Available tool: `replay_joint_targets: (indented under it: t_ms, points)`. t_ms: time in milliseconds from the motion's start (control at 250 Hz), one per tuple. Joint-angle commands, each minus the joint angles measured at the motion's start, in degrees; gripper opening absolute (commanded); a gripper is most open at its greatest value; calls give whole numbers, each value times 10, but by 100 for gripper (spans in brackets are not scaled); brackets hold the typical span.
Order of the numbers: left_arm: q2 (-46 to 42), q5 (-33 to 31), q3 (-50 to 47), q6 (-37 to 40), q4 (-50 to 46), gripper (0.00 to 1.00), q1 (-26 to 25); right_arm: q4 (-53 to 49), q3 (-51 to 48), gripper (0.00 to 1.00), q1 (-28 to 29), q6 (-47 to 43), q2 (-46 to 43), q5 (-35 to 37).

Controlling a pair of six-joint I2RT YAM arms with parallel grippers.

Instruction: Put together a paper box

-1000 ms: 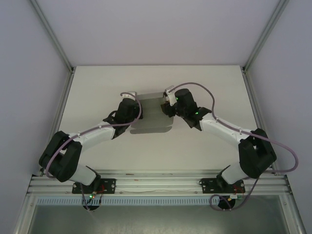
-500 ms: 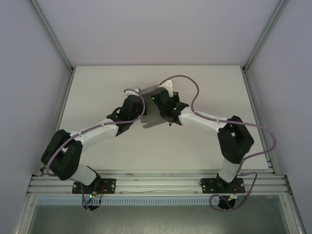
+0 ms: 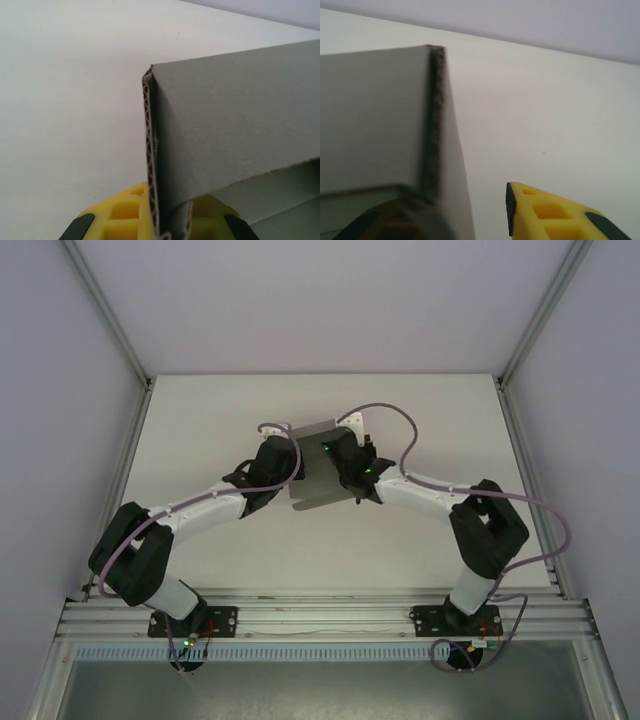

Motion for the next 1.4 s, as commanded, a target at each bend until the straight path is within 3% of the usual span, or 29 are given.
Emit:
replay_joint_targets:
  t_ms: [0, 272, 428, 560, 696, 775, 971, 1123, 1219, 1339, 1395]
  points:
    - [-9, 0, 9, 4, 2, 0, 1, 36, -19, 32, -37, -2, -43, -62]
    - [-8, 24, 8, 9, 5, 0, 1, 25, -16, 34, -60, -16, -48, -90]
    - [-2, 27, 21, 8, -7, 0, 0, 20, -4, 18, -62, -19, -39, -76]
    - [6, 12, 32, -6, -27, 0, -1, 1, 14, 7, -59, -12, -14, -3]
    - [26, -67, 66, -44, -101, 0, 0, -66, 51, 0, -55, 32, 22, 146]
    - [32, -82, 76, -81, -132, 0, -1, -109, 68, 0, -56, 62, 40, 221]
    - [58, -172, 97, -148, -225, 0, 0, -156, 81, 0, -59, 111, 53, 312]
    - [74, -204, 107, -174, -261, 0, 5, -201, 96, 0, -66, 131, 66, 347]
    - [80, -192, 120, -164, -268, 0, 4, -168, 75, 0, -66, 115, 53, 296]
    - [63, -111, 93, -74, -153, 0, -2, -9, -17, 0, -68, 59, -12, 60]
    - [53, -66, 78, -33, -101, 0, -2, 57, -55, 12, -68, 42, -45, -47]
